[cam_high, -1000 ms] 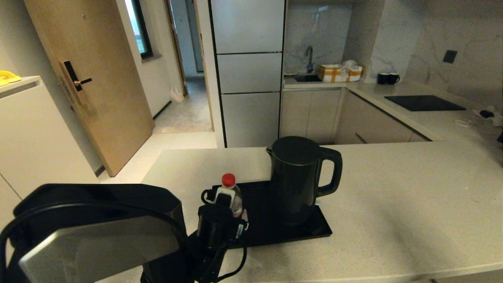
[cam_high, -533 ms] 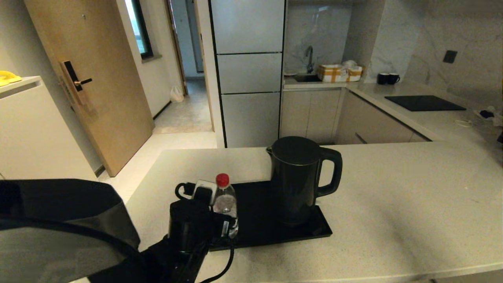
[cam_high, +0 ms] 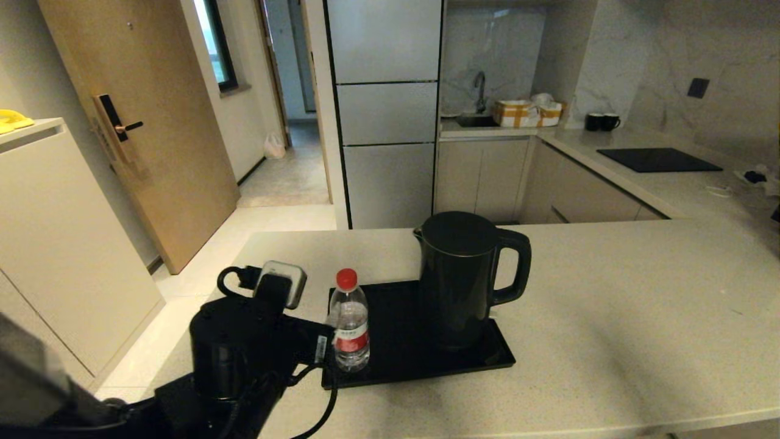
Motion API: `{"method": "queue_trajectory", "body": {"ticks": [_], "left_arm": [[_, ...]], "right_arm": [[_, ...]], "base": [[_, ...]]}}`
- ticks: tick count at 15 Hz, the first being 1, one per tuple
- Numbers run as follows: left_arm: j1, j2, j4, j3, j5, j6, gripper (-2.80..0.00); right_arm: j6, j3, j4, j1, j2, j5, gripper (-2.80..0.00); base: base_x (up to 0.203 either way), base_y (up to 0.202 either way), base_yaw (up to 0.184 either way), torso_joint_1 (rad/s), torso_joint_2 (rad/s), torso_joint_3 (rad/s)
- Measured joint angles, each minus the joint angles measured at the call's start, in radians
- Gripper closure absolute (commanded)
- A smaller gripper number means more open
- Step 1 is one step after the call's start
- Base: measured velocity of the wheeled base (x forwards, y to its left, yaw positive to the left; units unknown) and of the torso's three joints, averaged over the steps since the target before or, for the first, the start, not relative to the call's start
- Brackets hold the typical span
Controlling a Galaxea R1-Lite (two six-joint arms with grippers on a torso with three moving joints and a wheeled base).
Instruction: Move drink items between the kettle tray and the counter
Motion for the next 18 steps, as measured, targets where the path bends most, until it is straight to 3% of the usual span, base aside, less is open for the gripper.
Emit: {"method": "queue_trajectory", "body": {"ticks": [3, 6, 9, 11, 13, 15, 18], "left_arm": [[0.015, -0.165, 0.174, -0.027, 0.027, 0.004, 0.0], [0.087, -0.436, 0.444, -0.096, 0.044, 0.0, 0.0], [0.237, -0.731, 0.806, -0.165, 0.049, -0.01, 0.0], [0.376, -0.927, 1.05, -0.213, 0.039, -0.028, 0.0], [0.507, -1.131, 1.314, -0.282, -0.02, -0.042, 0.0], [0.633, -1.327, 1.636, -0.392, -0.154, -0.051, 0.0], [0.701, -1.518, 1.979, -0.467, -0.315, -0.053, 0.0]], "right_arm": [[-0.001, 0.0, 0.0, 0.0, 0.0, 0.0, 0.0], [0.0, 0.0, 0.0, 0.0, 0.0, -0.001, 0.0], [-0.001, 0.0, 0.0, 0.0, 0.0, -0.001, 0.0], [0.0, 0.0, 0.0, 0.0, 0.0, -0.001, 0.0], [0.0, 0.0, 0.0, 0.0, 0.0, -0.002, 0.0], [0.0, 0.0, 0.0, 0.0, 0.0, -0.001, 0.0], [0.001, 0.0, 0.0, 0.0, 0.0, -0.001, 0.0]], "base": [[0.0, 0.0, 0.0, 0.0, 0.0, 0.0], [0.0, 0.0, 0.0, 0.0, 0.0, 0.0], [0.0, 0.0, 0.0, 0.0, 0.0, 0.0], [0.0, 0.0, 0.0, 0.0, 0.0, 0.0], [0.0, 0.0, 0.0, 0.0, 0.0, 0.0], [0.0, 0.0, 0.0, 0.0, 0.0, 0.0], [0.0, 0.0, 0.0, 0.0, 0.0, 0.0]]}}
